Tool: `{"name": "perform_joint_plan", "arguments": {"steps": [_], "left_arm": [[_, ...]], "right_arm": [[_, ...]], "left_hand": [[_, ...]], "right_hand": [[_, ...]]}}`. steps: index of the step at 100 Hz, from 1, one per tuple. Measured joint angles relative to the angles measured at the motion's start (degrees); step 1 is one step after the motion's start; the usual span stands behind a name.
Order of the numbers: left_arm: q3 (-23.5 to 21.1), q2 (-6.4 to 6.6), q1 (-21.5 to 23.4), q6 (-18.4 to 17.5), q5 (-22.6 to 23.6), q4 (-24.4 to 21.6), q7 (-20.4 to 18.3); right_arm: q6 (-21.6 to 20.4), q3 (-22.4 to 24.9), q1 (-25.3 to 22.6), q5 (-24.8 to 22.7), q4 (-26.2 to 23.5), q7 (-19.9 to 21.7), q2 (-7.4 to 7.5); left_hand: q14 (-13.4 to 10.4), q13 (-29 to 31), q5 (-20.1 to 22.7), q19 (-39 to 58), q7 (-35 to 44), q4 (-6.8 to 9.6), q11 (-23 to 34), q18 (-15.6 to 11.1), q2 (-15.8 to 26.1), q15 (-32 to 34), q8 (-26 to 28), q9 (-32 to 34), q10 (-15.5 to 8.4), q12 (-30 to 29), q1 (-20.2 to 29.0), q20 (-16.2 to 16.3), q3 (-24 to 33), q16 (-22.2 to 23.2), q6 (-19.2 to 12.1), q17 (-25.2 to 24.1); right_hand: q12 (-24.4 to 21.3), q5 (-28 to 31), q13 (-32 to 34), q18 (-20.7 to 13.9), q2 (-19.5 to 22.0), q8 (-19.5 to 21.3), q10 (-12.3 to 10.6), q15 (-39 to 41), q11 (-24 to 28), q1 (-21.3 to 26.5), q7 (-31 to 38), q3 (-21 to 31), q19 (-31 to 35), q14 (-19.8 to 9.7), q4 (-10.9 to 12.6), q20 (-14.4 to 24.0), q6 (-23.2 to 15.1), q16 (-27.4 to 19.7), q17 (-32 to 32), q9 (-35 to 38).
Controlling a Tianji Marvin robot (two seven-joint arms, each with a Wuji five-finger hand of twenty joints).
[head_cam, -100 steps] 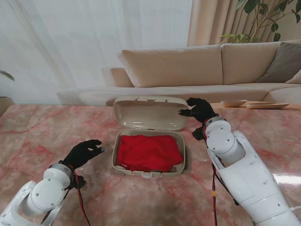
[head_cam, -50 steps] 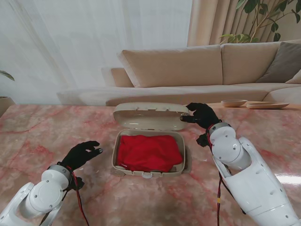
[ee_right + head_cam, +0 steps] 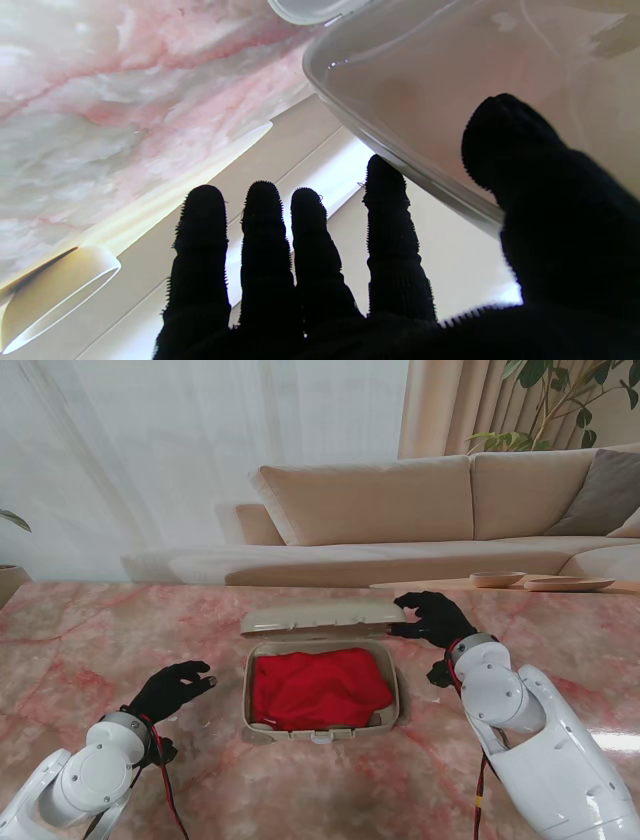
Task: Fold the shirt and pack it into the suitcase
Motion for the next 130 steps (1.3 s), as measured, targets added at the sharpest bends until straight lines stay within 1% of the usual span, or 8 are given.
{"name": "perform_joint_plan", "arguments": {"steps": [8, 24, 34, 37, 40, 42, 90, 130], "left_arm": [[0.03, 0.00, 0.02, 0.16, -0.08, 0.00, -0.04], [0.14, 0.01, 0.03, 0.31, -0.19, 0.00, -0.15], [0.16, 0.01, 0.02, 0.29, -0.23, 0.03, -0.16], [0.16, 0.01, 0.00, 0.28, -0.23, 0.07, -0.16], [0.16, 0.01, -0.01, 0.28, -0.23, 0.10, -0.16], [0.16, 0.01, -0.01, 0.28, -0.23, 0.11, -0.16], [0.16, -0.01, 0.04, 0.33, -0.31, 0.21, 0.03], [0.04, -0.02, 0.32, 0.33, -0.24, 0.26, 0.12]], "right_arm": [[-0.66, 0.37, -0.63, -1.10, -0.44, 0.96, 0.39], [-1.44, 1.13, -1.90, -1.94, -1.35, 2.46, 0.99], [-1.80, 1.43, -2.56, -2.73, -1.78, 3.06, 1.26], [-1.85, 1.49, -2.74, -2.86, -1.87, 3.13, 1.32], [-1.86, 1.55, -2.91, -2.94, -1.94, 3.22, 1.36], [-1.86, 1.60, -3.03, -2.98, -1.99, 3.32, 1.39], [-3.90, 4.06, -7.09, -5.06, -4.36, 5.65, 2.05], [-7.09, 5.75, -11.05, -5.81, -4.87, 8.39, 2.82]], "left_hand": [[0.00, 0.00, 0.00, 0.00, 0.00, 0.00, 0.00, 0.00, 0.00, 0.00, 0.00, 0.00, 0.00, 0.00, 0.00, 0.00, 0.00, 0.00, 0.00, -0.01], [0.00, 0.00, 0.00, 0.00, 0.00, 0.00, 0.00, 0.00, 0.00, 0.00, 0.00, 0.00, 0.00, 0.00, 0.00, 0.00, 0.00, 0.00, -0.01, -0.09], [0.00, 0.00, 0.00, 0.00, 0.00, 0.00, 0.00, 0.00, 0.00, 0.00, 0.00, 0.00, -0.01, 0.00, 0.00, 0.00, 0.00, 0.00, -0.01, -0.10], [0.00, 0.00, 0.00, 0.00, 0.00, 0.00, 0.00, 0.00, 0.00, 0.00, 0.00, 0.00, -0.01, 0.00, 0.00, 0.00, 0.00, 0.00, -0.01, -0.10], [0.00, 0.00, 0.00, 0.00, 0.00, 0.00, 0.00, 0.00, 0.00, 0.00, 0.00, 0.00, -0.01, 0.00, 0.00, 0.00, 0.00, 0.00, -0.01, -0.10], [0.00, 0.00, 0.00, 0.00, 0.00, 0.00, 0.00, 0.00, 0.00, 0.00, 0.00, 0.00, -0.01, 0.00, 0.00, 0.00, 0.00, 0.00, -0.01, -0.10], [0.00, 0.00, 0.00, 0.00, 0.00, 0.00, 0.00, 0.01, 0.00, 0.00, 0.00, 0.00, -0.01, 0.00, 0.00, 0.00, 0.00, 0.00, -0.01, -0.10], [0.00, 0.00, 0.00, 0.00, 0.00, 0.00, 0.00, 0.02, 0.00, 0.00, 0.00, 0.00, -0.01, 0.00, 0.00, 0.00, 0.00, 0.00, -0.01, -0.10]], "right_hand": [[0.00, -0.02, 0.01, 0.01, -0.11, -0.03, -0.01, -0.49, -0.03, -0.56, -0.14, -0.02, 0.00, 0.00, 0.00, 0.00, 0.50, -0.01, 0.00, 0.04], [0.00, -0.04, 0.01, 0.02, -0.36, -0.02, -0.01, -0.60, -0.65, -0.57, -0.15, -0.53, 0.00, 0.00, 0.00, -0.01, 3.03, -0.02, 0.00, 0.63], [0.00, 0.13, 0.02, 0.04, -0.36, 0.99, -0.01, -0.64, -0.72, -0.64, 0.04, -0.54, 0.00, 0.00, 0.00, -0.02, 4.29, -0.02, 0.00, 0.89], [0.00, 0.84, 0.04, 0.16, -0.36, 1.52, -0.01, -0.69, -0.86, -1.37, 0.85, -0.57, 0.00, 0.01, 0.00, -0.02, 4.41, -0.02, 0.01, 1.30], [0.00, 2.81, 0.05, 0.27, -0.20, 2.10, -0.01, -0.70, -0.89, -1.37, 2.06, -0.57, 0.00, 0.01, 0.00, -0.03, 4.37, -0.02, 0.02, 1.38], [0.00, 3.79, 0.06, 0.40, 0.65, 2.46, -0.01, -0.70, -0.89, -1.93, 3.22, -0.19, 0.00, 0.01, 0.00, -0.02, 4.09, -0.02, 0.02, 1.40], [0.00, 3.91, 1.22, 0.57, 0.10, 3.31, -0.07, -1.30, -2.19, -2.02, 3.07, -0.57, 0.00, 0.02, 0.00, -0.02, 3.36, -0.03, 0.60, 2.10], [0.00, 3.94, 1.22, 0.57, 0.10, 3.33, -0.25, -2.11, -2.89, -2.02, 3.07, -0.57, -0.09, 0.02, 0.01, -0.03, 3.33, -0.03, 0.60, 2.10]]}}
